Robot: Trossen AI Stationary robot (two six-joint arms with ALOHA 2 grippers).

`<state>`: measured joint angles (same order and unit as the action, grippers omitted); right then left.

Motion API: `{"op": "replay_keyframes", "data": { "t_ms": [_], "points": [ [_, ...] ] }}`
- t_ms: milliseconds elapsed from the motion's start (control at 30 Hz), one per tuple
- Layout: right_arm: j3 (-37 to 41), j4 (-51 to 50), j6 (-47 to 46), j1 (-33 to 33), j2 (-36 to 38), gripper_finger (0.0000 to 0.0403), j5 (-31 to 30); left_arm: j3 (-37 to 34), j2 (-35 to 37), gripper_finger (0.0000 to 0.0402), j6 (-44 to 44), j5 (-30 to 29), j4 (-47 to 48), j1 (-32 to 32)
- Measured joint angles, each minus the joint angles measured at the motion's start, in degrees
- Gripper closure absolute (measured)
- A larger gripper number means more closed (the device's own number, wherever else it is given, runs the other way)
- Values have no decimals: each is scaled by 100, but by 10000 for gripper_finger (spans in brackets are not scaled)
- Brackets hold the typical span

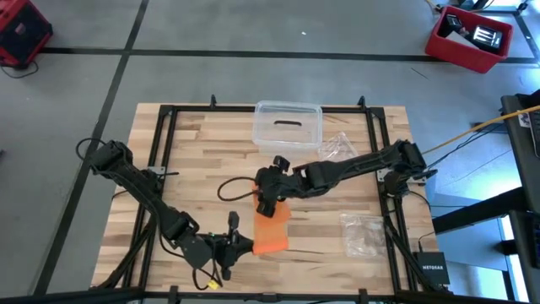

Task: Roll bandage
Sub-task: Roll the orange bandage

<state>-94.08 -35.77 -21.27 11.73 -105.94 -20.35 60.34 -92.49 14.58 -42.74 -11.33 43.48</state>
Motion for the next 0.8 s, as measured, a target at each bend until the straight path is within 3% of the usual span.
{"op": "replay_keyframes", "data": {
  "t_ms": [400, 500, 633, 800],
  "points": [
    [0, -114, -389, -379, -8, 91, 2121, 1, 2, 394, -1036, 54, 505, 2],
    [-17, -59, -345, -480, -8, 87, 2292, 2, 2, 395, -1289, 57, 714, 15],
    [-209, -31, -472, -678, -7, 92, 1863, 2, 2, 392, -1468, 34, 750, 43],
    [-549, -944, -427, -919, -19, 95, 3311, 4, 2, 388, -1805, 38, 785, 111]
  ]
}}
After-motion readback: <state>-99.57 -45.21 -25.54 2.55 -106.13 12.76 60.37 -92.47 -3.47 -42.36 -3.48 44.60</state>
